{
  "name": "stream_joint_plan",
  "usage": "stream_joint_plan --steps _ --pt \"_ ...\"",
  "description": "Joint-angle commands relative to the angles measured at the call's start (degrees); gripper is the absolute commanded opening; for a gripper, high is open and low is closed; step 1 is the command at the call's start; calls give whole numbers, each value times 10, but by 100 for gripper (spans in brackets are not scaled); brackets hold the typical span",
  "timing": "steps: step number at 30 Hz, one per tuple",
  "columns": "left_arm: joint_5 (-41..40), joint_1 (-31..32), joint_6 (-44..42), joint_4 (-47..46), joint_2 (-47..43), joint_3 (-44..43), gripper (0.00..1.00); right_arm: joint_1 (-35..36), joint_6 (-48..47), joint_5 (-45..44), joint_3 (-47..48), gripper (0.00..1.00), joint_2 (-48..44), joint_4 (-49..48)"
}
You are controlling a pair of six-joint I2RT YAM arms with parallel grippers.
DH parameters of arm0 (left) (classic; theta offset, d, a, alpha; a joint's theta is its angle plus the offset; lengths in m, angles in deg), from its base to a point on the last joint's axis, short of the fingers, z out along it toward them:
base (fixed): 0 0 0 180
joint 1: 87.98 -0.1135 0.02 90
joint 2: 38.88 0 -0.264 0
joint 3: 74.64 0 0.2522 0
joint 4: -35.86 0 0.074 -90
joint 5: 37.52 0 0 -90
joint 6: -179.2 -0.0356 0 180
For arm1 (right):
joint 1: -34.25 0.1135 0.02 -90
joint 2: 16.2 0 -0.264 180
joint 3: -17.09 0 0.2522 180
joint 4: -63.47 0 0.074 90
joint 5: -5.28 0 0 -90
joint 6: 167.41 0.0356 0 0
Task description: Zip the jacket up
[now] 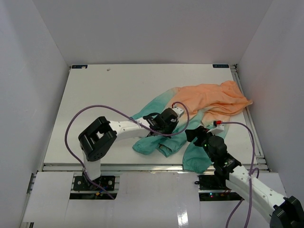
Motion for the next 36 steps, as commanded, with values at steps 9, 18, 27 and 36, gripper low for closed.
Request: stream_joint_plan --steps 9,18,27,36 --pt "-160 -128 92 80 -105 -96 0 -3 -2 5 4 74 86 -59" --pt "-226 -275 73 77 -221 -38 85 -3 -16 2 4 74 86 -65" --pt "13 -86 -60 86 -194 -72 81 -2 -6 -41 3 74 69 -46" --pt "146 -35 -90 85 -110 -29 75 -3 2 -62 2 76 15 -2"
